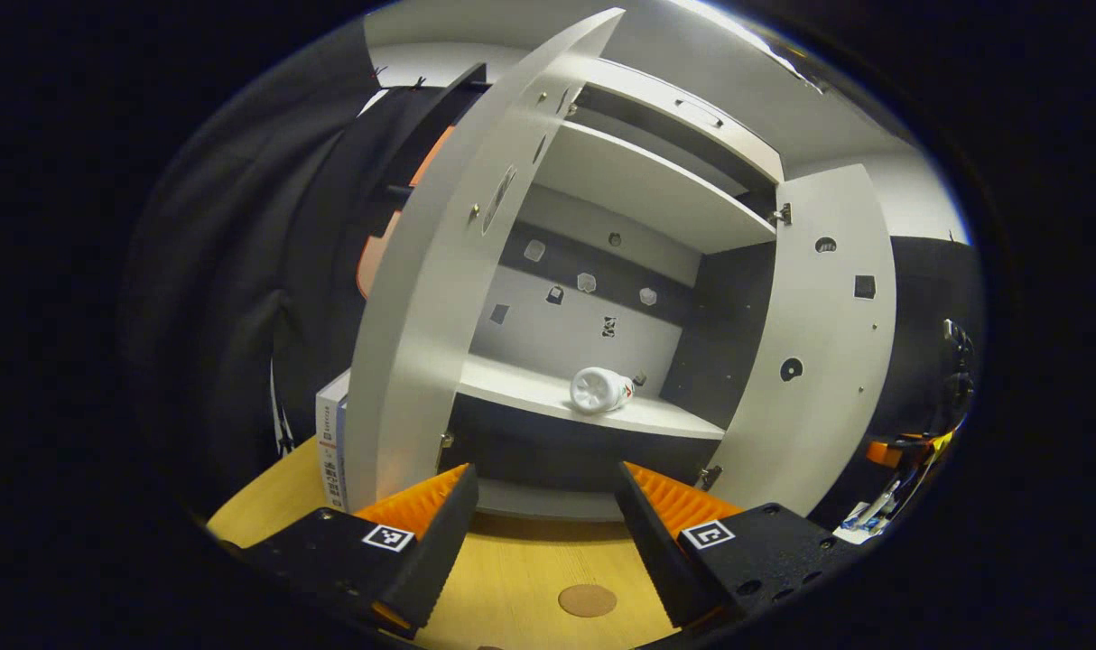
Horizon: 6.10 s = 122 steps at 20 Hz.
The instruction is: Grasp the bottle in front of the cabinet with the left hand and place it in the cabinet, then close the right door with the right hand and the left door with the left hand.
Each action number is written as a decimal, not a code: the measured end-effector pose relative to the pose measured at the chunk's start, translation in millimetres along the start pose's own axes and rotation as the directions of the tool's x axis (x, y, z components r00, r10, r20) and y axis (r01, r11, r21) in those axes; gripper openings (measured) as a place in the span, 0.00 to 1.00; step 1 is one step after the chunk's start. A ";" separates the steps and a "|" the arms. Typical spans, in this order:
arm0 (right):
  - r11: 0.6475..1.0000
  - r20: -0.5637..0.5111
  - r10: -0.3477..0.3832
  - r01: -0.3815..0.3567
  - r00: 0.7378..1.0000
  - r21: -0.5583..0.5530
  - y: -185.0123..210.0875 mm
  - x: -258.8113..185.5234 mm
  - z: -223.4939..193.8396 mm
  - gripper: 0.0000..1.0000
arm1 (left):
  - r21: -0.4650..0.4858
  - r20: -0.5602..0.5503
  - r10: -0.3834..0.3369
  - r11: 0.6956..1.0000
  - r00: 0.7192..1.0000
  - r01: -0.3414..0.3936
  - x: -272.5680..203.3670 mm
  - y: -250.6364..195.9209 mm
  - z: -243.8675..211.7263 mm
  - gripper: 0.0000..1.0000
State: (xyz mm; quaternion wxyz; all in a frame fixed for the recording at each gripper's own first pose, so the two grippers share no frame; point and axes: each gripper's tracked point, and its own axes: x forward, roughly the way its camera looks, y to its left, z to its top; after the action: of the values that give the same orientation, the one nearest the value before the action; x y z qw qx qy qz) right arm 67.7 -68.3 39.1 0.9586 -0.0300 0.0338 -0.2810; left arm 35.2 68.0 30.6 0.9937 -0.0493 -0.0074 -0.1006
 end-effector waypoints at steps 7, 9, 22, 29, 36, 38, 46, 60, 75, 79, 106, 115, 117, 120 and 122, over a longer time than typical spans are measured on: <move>0.991 0.061 0.124 -0.127 0.990 0.048 25.0 19.3 8.3 0.95 | 0.132 0.002 0.112 0.985 0.994 -0.112 -60.0 28.7 15.9 0.95; 0.990 0.078 0.129 -0.133 0.989 0.046 27.2 16.6 9.6 0.93 | 0.130 -0.016 0.163 0.979 0.987 -0.160 -75.1 43.4 15.5 0.95; 0.830 0.084 0.553 -0.557 0.829 0.025 229.6 -42.2 11.2 0.92 | 0.178 0.104 0.417 0.885 0.903 -0.430 -100.6 113.7 61.3 0.95; 0.824 0.084 0.564 -0.566 0.822 0.003 213.7 -29.8 20.8 0.98 | 0.172 0.112 0.498 0.842 0.860 -0.511 -98.6 146.2 59.1 0.95; 0.834 0.074 0.552 -0.551 0.831 -0.034 195.6 -30.6 21.8 0.98 | 0.193 0.100 0.485 0.847 0.869 -0.495 -65.7 156.7 52.8 0.95; 0.834 0.068 0.551 -0.551 0.832 -0.028 191.2 -33.3 20.0 0.94 | 0.207 0.093 0.484 0.846 0.870 -0.492 -61.3 158.0 49.2 0.95; 0.845 0.066 0.534 -0.534 0.843 -0.021 176.5 -40.4 15.9 0.98 | 0.217 0.026 0.436 0.876 0.900 -0.431 -46.8 143.3 24.8 0.93; 0.846 0.048 0.531 -0.532 0.846 0.030 157.8 -34.3 0.5 0.98 | 0.198 -0.015 0.314 0.932 0.949 -0.305 -25.3 76.2 1.9 0.92; 0.869 0.070 0.491 -0.494 0.868 0.025 85.3 12.7 6.8 0.98 | 0.183 -0.046 0.210 0.963 0.977 -0.198 43.5 -8.3 -13.8 0.94; 0.873 0.069 0.485 -0.487 0.872 0.021 68.9 29.5 6.4 0.98 | 0.174 -0.059 0.185 0.969 0.981 -0.173 80.3 -32.8 -24.0 0.94; 0.855 0.022 0.516 -0.516 0.856 0.041 31.8 67.0 -17.0 0.98 | 0.271 -0.015 0.180 0.948 0.984 -0.169 96.6 -71.7 8.5 0.92; 0.796 -0.011 0.606 -0.605 0.796 0.016 49.2 55.5 -28.3 0.98 | 0.200 0.002 0.103 0.975 0.995 -0.101 37.4 -113.5 25.0 0.92; 0.782 -0.007 0.623 -0.623 0.782 0.008 50.3 53.2 -28.1 0.98 | 0.205 0.012 0.116 0.972 0.993 -0.116 31.9 -114.6 25.4 0.94; 0.776 -0.006 0.631 -0.631 0.776 -0.002 46.2 53.9 -31.8 0.98 | 0.201 0.017 0.136 0.970 0.991 -0.136 26.5 -113.7 23.5 0.92; 0.776 -0.012 0.630 -0.630 0.776 0.004 42.7 56.4 -34.4 0.98 | 0.187 0.015 0.147 0.971 0.989 -0.147 25.3 -112.4 21.6 0.94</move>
State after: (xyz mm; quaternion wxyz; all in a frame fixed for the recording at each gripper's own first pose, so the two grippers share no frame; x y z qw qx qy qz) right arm 135.1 -64.3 -1.2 0.9972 -0.0153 0.0480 0.0556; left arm 37.4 -44.5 63.5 0.9986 0.0441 -0.0138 -0.0257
